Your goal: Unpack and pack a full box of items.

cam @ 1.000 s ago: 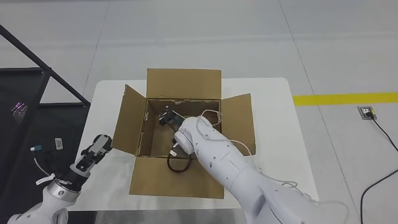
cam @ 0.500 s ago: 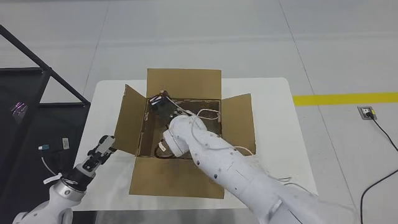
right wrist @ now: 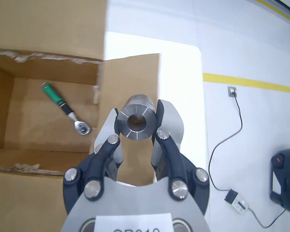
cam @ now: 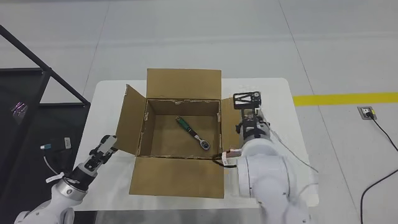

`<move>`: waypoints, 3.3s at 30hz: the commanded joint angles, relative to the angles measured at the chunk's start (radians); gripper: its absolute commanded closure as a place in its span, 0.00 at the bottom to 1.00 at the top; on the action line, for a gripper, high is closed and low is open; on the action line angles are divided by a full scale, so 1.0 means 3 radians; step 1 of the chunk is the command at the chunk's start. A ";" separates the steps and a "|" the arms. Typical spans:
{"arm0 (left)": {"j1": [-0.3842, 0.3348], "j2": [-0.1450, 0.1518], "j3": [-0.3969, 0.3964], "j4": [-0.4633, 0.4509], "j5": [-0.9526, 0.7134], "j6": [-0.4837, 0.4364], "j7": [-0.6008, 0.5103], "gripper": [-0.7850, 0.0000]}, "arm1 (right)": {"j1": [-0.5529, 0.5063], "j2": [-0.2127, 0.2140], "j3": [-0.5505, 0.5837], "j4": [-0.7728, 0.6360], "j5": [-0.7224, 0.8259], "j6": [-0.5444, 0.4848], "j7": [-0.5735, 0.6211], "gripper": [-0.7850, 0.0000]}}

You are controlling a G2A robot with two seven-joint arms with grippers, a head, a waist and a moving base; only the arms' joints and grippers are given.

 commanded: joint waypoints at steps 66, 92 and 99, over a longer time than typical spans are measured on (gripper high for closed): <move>-0.0107 0.0077 0.0120 0.0203 -0.0042 0.0032 0.0224 0.00 | 0.0710 0.0005 -0.0516 0.0465 0.0863 -0.1051 -0.0571 0.00; 0.0264 0.0082 -0.0180 0.0029 -0.0189 -0.0077 0.0414 0.00 | 0.2678 -0.1132 -0.1751 0.5442 0.3154 -0.1883 -0.1339 0.23; 0.0292 0.0080 -0.0155 0.0028 -0.0148 -0.0085 0.0428 0.00 | 0.2682 -0.1315 -0.1841 0.5812 0.3116 -0.1733 -0.1587 0.51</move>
